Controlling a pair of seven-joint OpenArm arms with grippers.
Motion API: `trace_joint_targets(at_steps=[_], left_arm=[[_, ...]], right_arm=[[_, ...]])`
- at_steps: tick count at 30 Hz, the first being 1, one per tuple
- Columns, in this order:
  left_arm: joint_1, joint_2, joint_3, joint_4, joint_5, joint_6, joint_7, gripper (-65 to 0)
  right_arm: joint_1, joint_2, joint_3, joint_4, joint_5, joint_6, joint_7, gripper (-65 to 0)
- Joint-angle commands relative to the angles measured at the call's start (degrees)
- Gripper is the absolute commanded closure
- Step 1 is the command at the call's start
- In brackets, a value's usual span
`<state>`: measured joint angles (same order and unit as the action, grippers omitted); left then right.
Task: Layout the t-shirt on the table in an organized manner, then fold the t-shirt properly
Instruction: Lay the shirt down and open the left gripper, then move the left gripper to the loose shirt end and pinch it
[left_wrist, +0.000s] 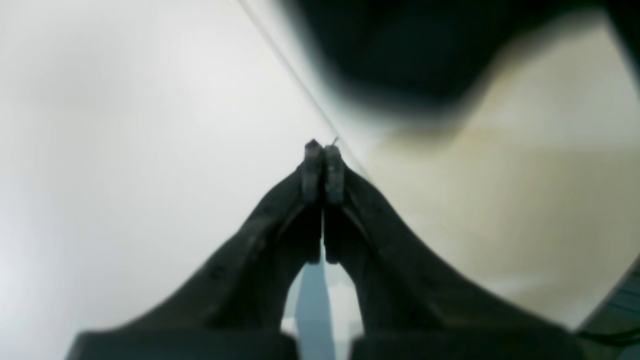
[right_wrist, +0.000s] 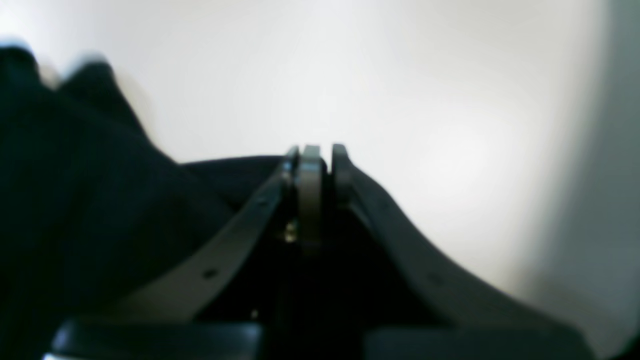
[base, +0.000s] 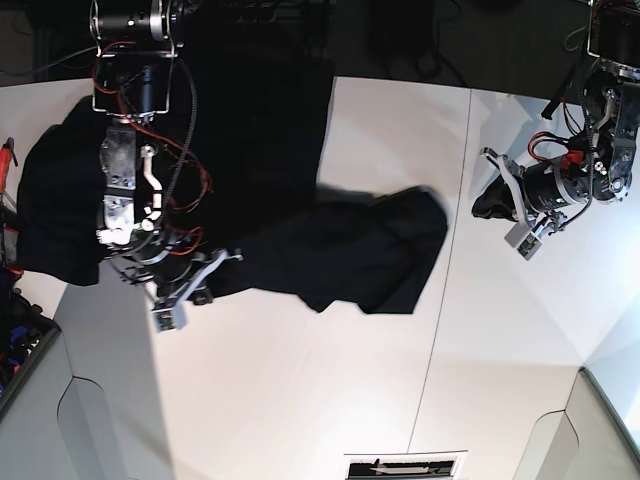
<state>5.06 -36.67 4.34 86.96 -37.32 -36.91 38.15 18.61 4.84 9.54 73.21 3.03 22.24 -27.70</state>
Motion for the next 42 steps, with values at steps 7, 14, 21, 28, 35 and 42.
trace_joint_targets(at_steps=[7,14,21,28,35,42], left_arm=[[3.76,-3.56,-0.28,4.87,-5.31,-3.09,-0.66,0.0],[2.34,0.66,-0.28,5.01,-6.56,-3.09,-1.29,0.0],[2.21,1.11,-0.28,5.01,-6.56,-3.09,-1.84,-0.6],[0.20,1.27,-0.28,5.01,-6.56,-3.09,-2.14,-13.2],[-4.24,1.44,-0.28,5.01,-6.56,-1.84,-3.93,-13.9],[-9.25,5.60,-0.28,3.61,-3.50,1.46,-5.79,-31.9]], right_arm=[[1.81,2.08,9.97,7.10,15.82,6.86,-4.35,0.0],[1.51,0.79,7.76,14.69,24.87,9.75,-9.57,0.0],[1.49,-0.26,-3.98,16.61,24.72,10.14,-15.58,0.0],[-0.39,-0.24,-7.54,16.57,15.32,7.63,-10.40,-45.1],[-0.66,-0.24,0.13,14.73,8.63,0.24,-3.87,-45.1],[2.43,-0.46,3.19,1.27,7.45,0.22,-0.26,-45.1]])
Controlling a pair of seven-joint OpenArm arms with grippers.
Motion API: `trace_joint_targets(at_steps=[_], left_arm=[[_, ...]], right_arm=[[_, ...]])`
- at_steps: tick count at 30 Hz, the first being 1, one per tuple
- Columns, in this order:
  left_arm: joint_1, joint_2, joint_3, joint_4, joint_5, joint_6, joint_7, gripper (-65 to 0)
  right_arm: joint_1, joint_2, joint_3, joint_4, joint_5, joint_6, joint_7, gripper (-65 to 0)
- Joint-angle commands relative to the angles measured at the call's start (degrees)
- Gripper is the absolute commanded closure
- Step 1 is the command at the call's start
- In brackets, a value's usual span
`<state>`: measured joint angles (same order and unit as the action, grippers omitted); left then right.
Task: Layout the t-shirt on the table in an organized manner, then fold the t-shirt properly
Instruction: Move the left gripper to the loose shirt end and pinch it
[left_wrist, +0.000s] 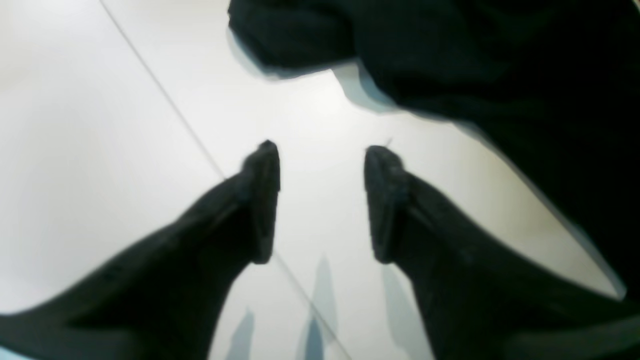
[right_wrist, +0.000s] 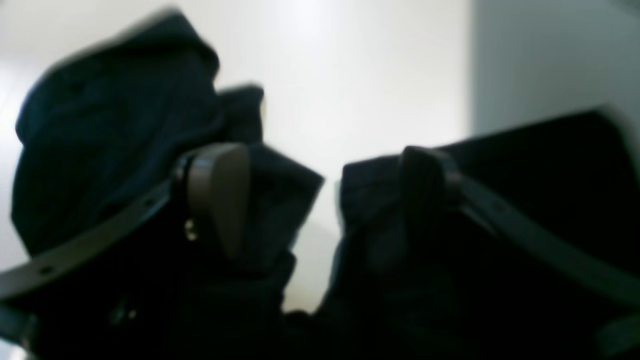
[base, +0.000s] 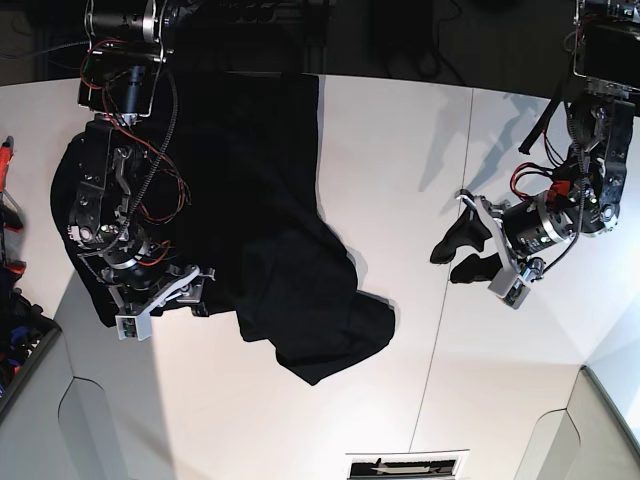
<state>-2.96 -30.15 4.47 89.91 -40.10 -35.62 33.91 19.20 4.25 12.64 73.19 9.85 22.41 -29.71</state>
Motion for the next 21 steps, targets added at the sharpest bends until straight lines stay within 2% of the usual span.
trace_joint_targets(at_steps=[1,5,11,18,19,21], left_arm=[[-1.84,-0.09,-0.42,-0.31,-0.31,0.98,-2.05,-31.9],[-4.90,3.10,-0.42,-6.45,2.45,4.07,-3.56,-31.9],[-10.60,6.54,-0.42,-18.64,2.49,4.39,-5.68,-31.9],[-15.78,10.43,-0.39,-28.04,2.73,4.37,-7.17,-31.9],[-16.33,11.08,-0.39,-28.92,2.73,4.37,-7.17,-31.9],[-17.22,12.15,-0.39,-30.18,2.89,4.37,-7.34,-31.9]], right_arm=[[2.78,-0.11,0.09,-1.25,0.61,0.02,2.10,-45.1],[5.92,-0.96,-0.07,-9.14,0.63,0.11,3.17,-45.1],[8.00,-3.65,-0.83,-13.22,0.44,0.94,3.21,-44.5],[7.91,-7.32,-5.49,-13.51,-3.69,0.90,3.19,-44.4],[7.91,-7.32,-6.49,-13.53,-3.67,0.90,3.19,-43.1],[7.89,-7.30,-8.07,-13.53,-3.67,0.68,3.17,-34.5]])
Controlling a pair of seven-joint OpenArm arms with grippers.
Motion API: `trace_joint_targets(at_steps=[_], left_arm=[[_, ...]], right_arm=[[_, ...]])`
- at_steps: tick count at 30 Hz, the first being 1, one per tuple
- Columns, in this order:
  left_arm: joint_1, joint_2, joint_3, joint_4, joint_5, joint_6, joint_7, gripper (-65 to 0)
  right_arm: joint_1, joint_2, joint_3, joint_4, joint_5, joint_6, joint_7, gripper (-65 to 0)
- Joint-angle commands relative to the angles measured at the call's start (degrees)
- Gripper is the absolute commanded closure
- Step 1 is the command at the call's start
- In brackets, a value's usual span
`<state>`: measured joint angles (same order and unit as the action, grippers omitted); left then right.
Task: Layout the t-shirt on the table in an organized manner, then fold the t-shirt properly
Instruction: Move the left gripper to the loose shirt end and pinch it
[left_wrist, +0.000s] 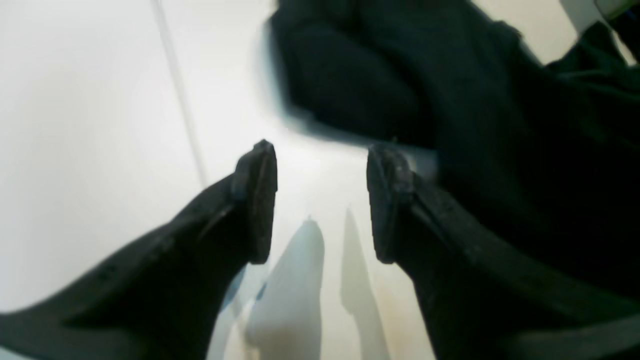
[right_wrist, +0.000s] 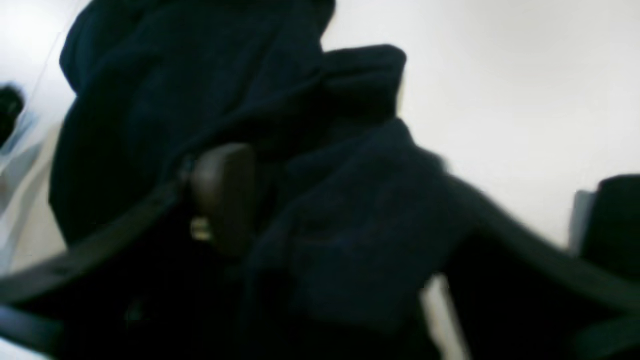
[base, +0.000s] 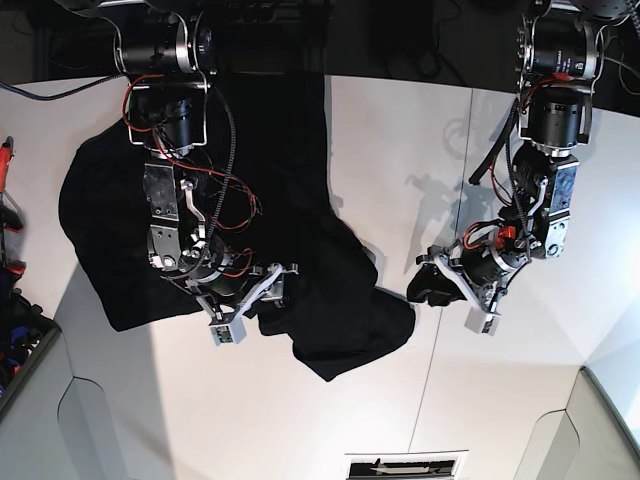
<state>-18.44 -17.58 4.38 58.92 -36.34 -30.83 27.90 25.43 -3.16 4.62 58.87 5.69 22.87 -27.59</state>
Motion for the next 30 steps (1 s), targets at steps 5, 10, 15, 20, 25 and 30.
trace_joint_targets(at_steps=[5,10,15,20,25,30], left_arm=[[-2.21,1.51,-0.31,-1.75,1.73,-0.39,-3.78,-31.9],[-2.23,2.71,-0.31,-2.75,2.10,-0.37,-6.36,-21.1],[-3.06,2.45,-0.31,-2.73,5.70,-0.13,-7.54,0.0],[-3.63,-0.66,-0.33,-2.73,5.97,3.61,-7.56,0.0],[-3.15,-7.02,-0.33,-2.73,5.90,3.63,-7.43,0.0],[-3.17,-11.47,-0.33,-2.71,0.52,-0.70,-6.64,0.0]], right_arm=[[1.62,0.11,-0.74,0.79,0.50,0.04,0.52,-8.2],[1.16,0.11,-0.74,0.81,0.61,5.40,0.48,0.0],[0.83,0.17,0.00,2.29,0.72,5.40,0.66,0.0],[0.39,0.31,4.09,10.29,0.48,5.38,0.31,0.0],[0.72,0.57,10.45,19.26,1.40,5.22,-3.89,0.0],[0.39,1.36,11.50,20.31,8.13,5.44,-8.02,-1.9]])
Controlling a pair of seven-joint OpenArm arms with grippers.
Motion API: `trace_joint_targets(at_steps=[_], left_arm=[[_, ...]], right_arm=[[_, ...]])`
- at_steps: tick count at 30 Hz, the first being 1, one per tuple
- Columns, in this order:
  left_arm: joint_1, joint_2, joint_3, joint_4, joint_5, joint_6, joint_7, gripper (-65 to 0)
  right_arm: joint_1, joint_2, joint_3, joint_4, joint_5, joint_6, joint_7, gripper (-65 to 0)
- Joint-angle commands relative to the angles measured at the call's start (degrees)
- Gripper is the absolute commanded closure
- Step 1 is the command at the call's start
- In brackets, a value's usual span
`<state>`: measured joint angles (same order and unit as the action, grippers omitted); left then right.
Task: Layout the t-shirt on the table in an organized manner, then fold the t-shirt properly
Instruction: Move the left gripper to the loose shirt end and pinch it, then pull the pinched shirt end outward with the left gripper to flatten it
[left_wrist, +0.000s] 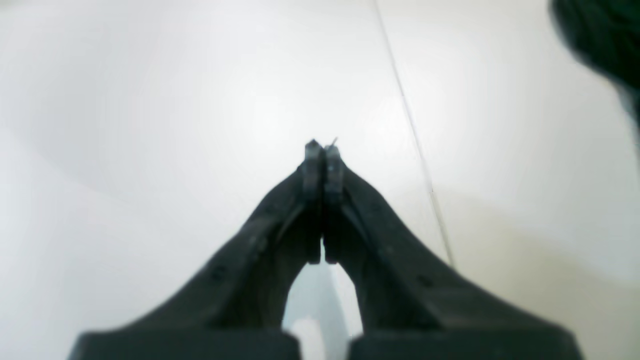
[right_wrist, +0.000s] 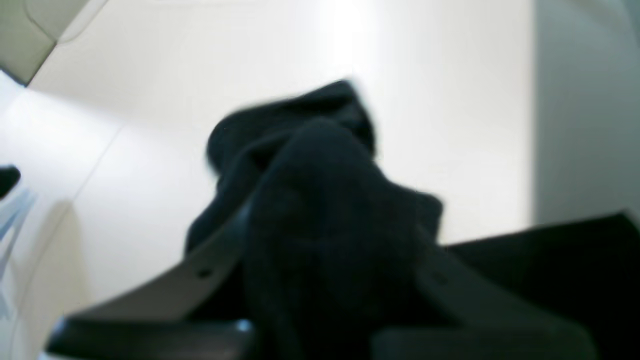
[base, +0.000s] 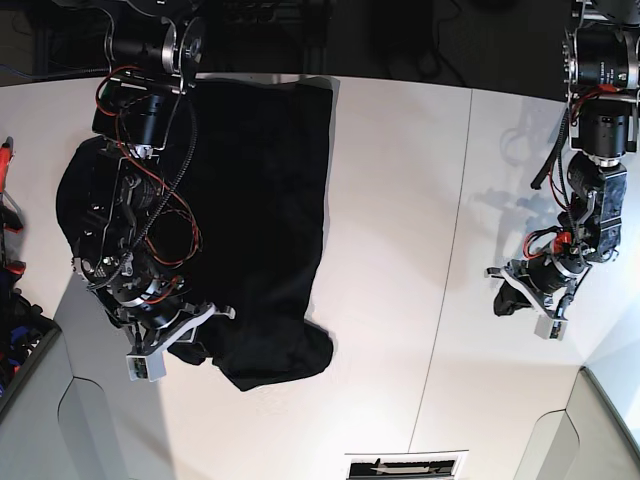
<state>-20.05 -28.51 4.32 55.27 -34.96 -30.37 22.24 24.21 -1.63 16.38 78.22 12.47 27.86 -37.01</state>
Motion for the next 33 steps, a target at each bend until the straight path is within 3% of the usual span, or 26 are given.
trace_joint_targets(at_steps=[1,3,4,8,13,18,21,29,33], left_arm=[[-1.55,-0.74,-0.26,0.98,-2.32,-3.28,-0.50,0.0],[-1.55,-0.52,-0.26,1.03,-5.33,-6.27,1.38,0.0],[-1.55,-0.20,-0.26,1.03,-6.60,-6.62,2.14,0.0],[-1.53,1.29,-0.26,1.03,-7.69,-6.60,4.50,0.0],[-1.66,2.01,-0.26,1.03,-8.50,-8.70,4.81,-0.3],[-1.88,3.48,-0.26,1.03,-11.63,-9.38,4.76,-19.8],[-1.86,5.66,-0.24,1.03,-11.45,-9.53,4.81,-25.7],[-1.88,12.66,0.22,1.03,-10.08,-9.51,5.01,-25.7],[-2.21,15.39,3.10,1.03,-9.97,-9.51,5.01,-25.7]], right_arm=[[1.44,-0.17,-0.57,0.96,2.49,0.46,0.52,-13.9],[0.98,-0.13,-1.51,0.96,3.19,0.50,0.59,-38.5],[0.96,-0.13,-1.95,0.96,2.93,0.55,0.59,-45.6],[1.01,0.11,-2.01,0.96,-0.02,0.28,3.30,-45.3],[1.01,2.36,-0.59,0.96,-5.60,-6.99,4.72,-45.3],[1.03,5.46,-0.26,-2.25,-8.85,-11.32,6.71,-45.3],[1.03,6.19,-0.28,-7.89,-8.85,-10.73,9.66,-45.3],[1.01,5.07,-3.85,-19.58,-8.39,-5.07,14.12,-44.8],[1.01,4.13,-8.44,-19.61,-8.41,-4.50,14.10,-44.5]])
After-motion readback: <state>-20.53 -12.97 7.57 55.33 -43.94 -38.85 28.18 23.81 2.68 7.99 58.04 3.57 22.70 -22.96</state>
